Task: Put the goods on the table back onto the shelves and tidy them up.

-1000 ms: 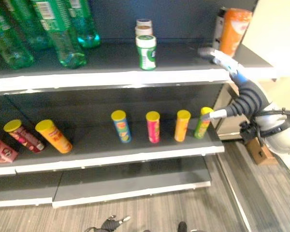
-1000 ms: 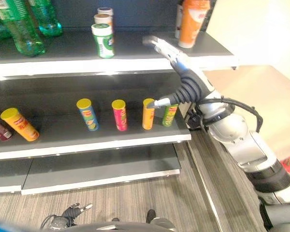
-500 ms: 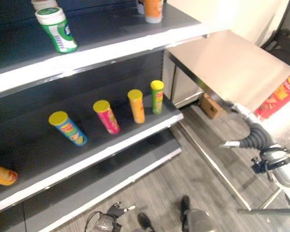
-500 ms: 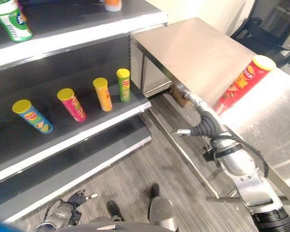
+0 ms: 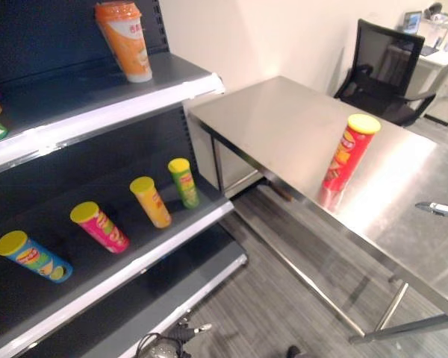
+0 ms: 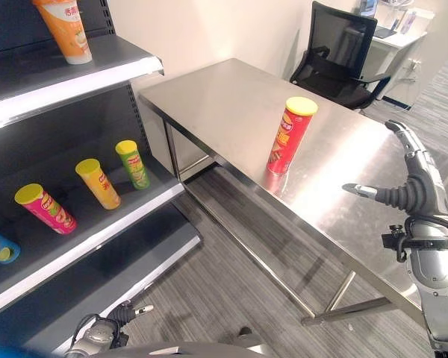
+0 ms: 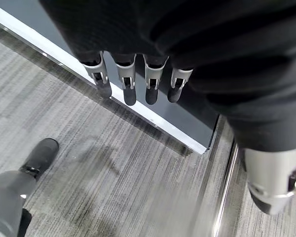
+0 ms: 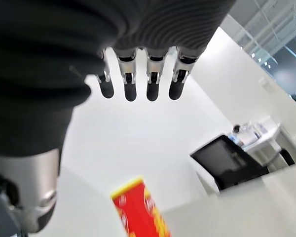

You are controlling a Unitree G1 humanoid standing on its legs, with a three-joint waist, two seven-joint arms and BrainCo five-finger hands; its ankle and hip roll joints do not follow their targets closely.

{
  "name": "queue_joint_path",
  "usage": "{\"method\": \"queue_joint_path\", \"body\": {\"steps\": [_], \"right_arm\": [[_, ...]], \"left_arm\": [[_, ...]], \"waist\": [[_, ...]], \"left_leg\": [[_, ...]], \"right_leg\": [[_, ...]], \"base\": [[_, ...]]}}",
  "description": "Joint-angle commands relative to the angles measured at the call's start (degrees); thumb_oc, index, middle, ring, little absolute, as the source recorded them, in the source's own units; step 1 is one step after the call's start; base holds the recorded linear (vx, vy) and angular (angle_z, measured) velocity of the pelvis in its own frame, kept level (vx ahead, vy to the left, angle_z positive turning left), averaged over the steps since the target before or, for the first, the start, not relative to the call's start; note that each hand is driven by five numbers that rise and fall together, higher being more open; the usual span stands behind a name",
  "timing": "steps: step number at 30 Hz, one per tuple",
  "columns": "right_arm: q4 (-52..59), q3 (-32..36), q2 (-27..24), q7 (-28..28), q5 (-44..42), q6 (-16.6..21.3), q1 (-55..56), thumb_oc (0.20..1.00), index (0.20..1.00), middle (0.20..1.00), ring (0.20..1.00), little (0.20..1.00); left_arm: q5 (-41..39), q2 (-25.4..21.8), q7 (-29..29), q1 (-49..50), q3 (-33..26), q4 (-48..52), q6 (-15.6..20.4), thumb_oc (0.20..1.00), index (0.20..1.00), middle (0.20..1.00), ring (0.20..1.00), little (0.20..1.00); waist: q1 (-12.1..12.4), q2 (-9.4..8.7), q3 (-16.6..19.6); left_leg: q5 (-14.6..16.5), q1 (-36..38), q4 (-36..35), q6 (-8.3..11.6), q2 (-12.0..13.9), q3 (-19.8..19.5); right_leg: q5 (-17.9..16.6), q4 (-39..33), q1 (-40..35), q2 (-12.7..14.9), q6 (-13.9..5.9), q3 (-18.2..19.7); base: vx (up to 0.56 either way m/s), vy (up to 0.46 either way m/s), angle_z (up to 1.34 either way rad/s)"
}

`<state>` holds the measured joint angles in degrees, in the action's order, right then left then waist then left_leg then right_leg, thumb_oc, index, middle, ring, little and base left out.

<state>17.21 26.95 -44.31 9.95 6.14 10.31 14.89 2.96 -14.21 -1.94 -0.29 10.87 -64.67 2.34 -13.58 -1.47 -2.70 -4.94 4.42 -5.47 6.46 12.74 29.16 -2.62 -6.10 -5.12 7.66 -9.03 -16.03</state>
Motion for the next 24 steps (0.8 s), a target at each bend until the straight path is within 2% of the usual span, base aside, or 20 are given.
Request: {"method": "queue_joint_path", "body": {"steps": [1,5,7,12,19,24], "right_arm": [[-1.2,5.2,1.4,4.9,-3.8,0.8,-4.2,1.0,1.0,1.0,1.0,1.0],[-5.6,2.9,0.9,4.8,-7.5,0.4,-6.4,1.0,1.0,1.0,1.0,1.0],[-9.3,1.1,-0.9,5.0,-8.1,-0.3,-8.0,1.0,1.0,1.0,1.0,1.0],[-24.5,-5.4,-9.0,4.8,-10.7,-2.1,-15.6,1.0,1.0,1.0,1.0,1.0],[-35.2,-11.7,-13.9,3.9,-12.8,-2.6,-23.3,1.0,1.0,1.0,1.0,1.0],[-36.2,-14.4,-15.3,1.5,-14.7,-2.6,-26.2,1.0,1.0,1.0,1.0,1.0]], "left_arm": [[-0.3,-3.1,0.2,-2.9,-1.1,-1.2,0.2,1.0,1.0,1.0,1.0,1.0],[-0.5,-2.9,0.1,-3.2,-0.6,-1.3,0.0,1.0,1.0,1.0,1.0,1.0],[-0.6,-3.1,0.3,-3.1,0.1,-1.0,-0.1,1.0,1.0,1.0,1.0,1.0],[-1.4,-4.3,0.5,-2.6,1.3,-0.9,-0.4,1.0,1.0,1.0,1.0,1.0],[-2.3,-5.6,0.5,-1.5,1.0,-1.9,-0.6,1.0,1.0,1.0,1.0,1.0],[-3.1,-5.9,0.5,-0.4,0.2,-2.4,-0.9,1.0,1.0,1.0,1.0,1.0]], "waist": [[1.9,-1.22,-2.4],[2.3,-0.71,-2.3],[3.0,-0.45,-2.3],[5.5,-0.27,-2.4],[7.6,-0.6,-2.6],[8.7,-0.97,-2.9]], "left_leg": [[9.7,4.6,0.5,-1.71,-3.1,-0.8],[9.2,4.8,0.5,-1.28,-2.7,-0.9],[8.9,4.9,0.5,-1.08,-2.5,-1.1],[8.1,4.9,0.5,-0.42,-2.2,-2.3],[7.5,4.5,0.5,0.04,-2.1,-4.1],[7.1,4.2,0.5,0.37,-2.0,-5.1]], "right_leg": [[7.9,1.1,-1.1,-2.4,1.59,1.0],[8.4,1.1,-1.8,-2.8,2.18,0.6],[8.7,1.1,-2.1,-3.0,2.45,0.2],[9.4,1.1,-3.3,-3.3,3.27,-1.4],[9.7,1.1,-4.4,-3.4,3.8,-3.4],[10.0,1.1,-5.1,-3.4,4.08,-4.8]], "base": [[0.0,-0.148,0.11],[0.0,-0.077,0.04],[-0.02,-0.082,0.1],[-0.03,-0.057,0.12],[-0.01,-0.027,0.26],[0.01,-0.019,0.22]]}}
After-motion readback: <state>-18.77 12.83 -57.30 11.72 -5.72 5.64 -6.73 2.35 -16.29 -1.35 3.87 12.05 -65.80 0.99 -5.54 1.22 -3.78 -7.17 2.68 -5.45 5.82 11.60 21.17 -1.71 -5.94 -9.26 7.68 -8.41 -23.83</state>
